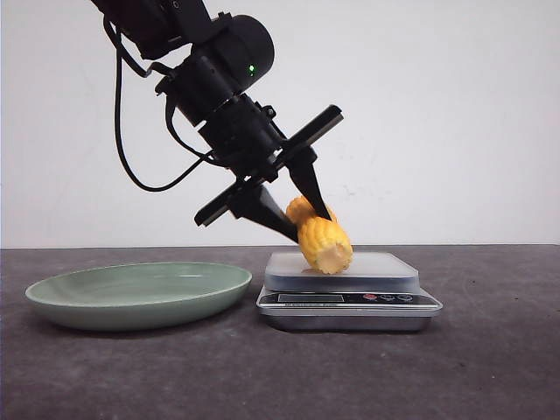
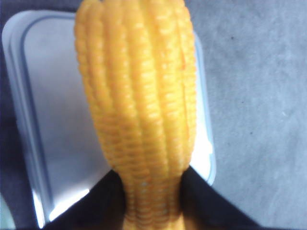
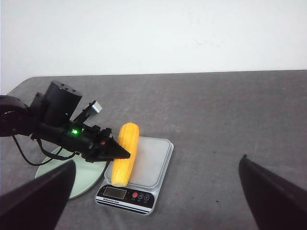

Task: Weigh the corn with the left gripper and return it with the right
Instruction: 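Carry the corn with the left gripper over the scale and lower it, then open the left gripper to release the corn onto the scale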

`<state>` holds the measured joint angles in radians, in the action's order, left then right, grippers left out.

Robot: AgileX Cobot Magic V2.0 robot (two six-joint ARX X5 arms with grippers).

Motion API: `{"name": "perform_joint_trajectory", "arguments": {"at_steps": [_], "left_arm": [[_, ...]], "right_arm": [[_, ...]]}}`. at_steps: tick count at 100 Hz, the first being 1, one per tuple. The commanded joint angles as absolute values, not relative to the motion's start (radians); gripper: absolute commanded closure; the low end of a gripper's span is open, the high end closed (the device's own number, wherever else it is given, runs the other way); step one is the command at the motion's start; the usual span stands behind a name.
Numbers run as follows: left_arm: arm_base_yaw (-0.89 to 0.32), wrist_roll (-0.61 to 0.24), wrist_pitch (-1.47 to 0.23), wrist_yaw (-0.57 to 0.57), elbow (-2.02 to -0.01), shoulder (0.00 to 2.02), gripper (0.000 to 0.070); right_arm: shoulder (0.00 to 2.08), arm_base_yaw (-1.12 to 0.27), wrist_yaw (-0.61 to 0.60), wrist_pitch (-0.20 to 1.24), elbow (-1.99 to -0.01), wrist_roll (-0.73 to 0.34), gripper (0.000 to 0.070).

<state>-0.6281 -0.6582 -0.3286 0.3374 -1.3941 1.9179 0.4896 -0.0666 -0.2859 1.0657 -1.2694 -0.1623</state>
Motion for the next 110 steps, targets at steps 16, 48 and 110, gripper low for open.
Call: {"name": "perform_joint_trajectory", "arguments": {"at_steps": [16,48,110], "left_arm": [[-0.642,-0.664,-0.323,0.338,-1.413,1.942,0.0455],[-0.642,-0.664,-0.323,0.338,-1.413,1.942,0.0221],[-0.635,-0.579,-0.351,0.363,-1.430,1.853,0.0213]], "right_arm": [[0.495,-0.070,-0.288,1.069,-1.281,-0.173,0.0000],[0.495,-0.070,-0.287,1.105,-1.281,-0.173,0.0000],[0.495,-0.070,-0.287,1.101,-1.281,-0.169,0.0000]]}}
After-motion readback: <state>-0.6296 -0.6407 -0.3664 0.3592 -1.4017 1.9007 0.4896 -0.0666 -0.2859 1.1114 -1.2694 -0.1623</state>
